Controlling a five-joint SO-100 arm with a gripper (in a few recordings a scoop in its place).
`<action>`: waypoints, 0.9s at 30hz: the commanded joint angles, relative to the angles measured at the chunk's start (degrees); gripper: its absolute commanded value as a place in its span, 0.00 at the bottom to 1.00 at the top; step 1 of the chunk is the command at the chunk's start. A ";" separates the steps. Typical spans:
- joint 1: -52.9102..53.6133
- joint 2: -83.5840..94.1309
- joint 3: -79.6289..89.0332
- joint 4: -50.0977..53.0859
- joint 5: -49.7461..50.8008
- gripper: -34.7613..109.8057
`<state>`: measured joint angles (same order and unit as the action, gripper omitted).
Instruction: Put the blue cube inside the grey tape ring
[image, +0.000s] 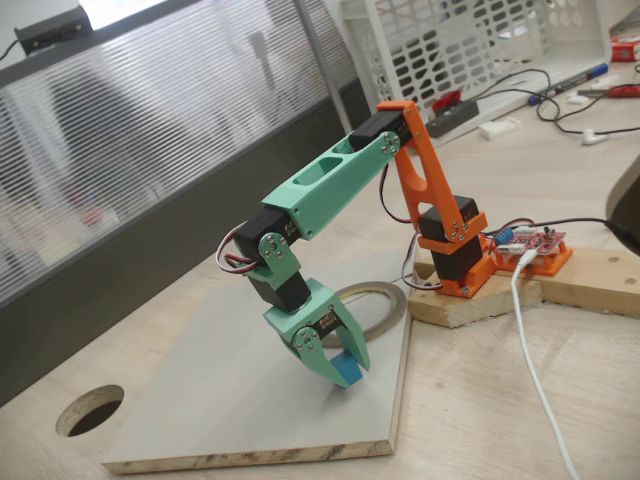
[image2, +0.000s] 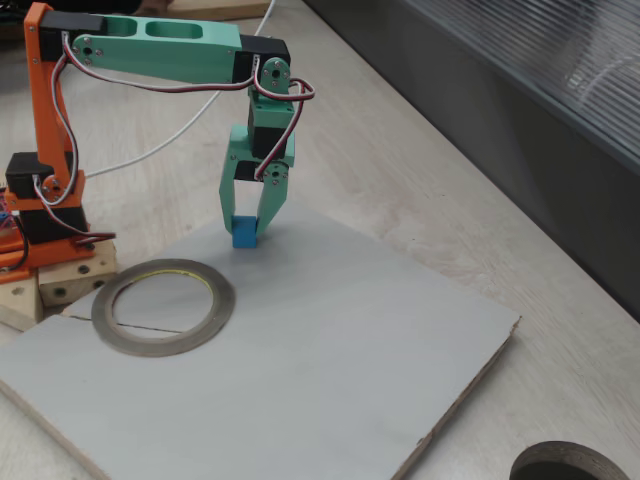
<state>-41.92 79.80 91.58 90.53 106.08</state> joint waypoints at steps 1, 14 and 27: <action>-0.79 0.88 -0.88 -0.18 0.88 0.29; -0.88 23.99 -4.48 0.70 0.70 0.29; -0.62 24.35 -4.39 0.18 0.62 0.29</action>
<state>-41.92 102.04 87.89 90.62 106.00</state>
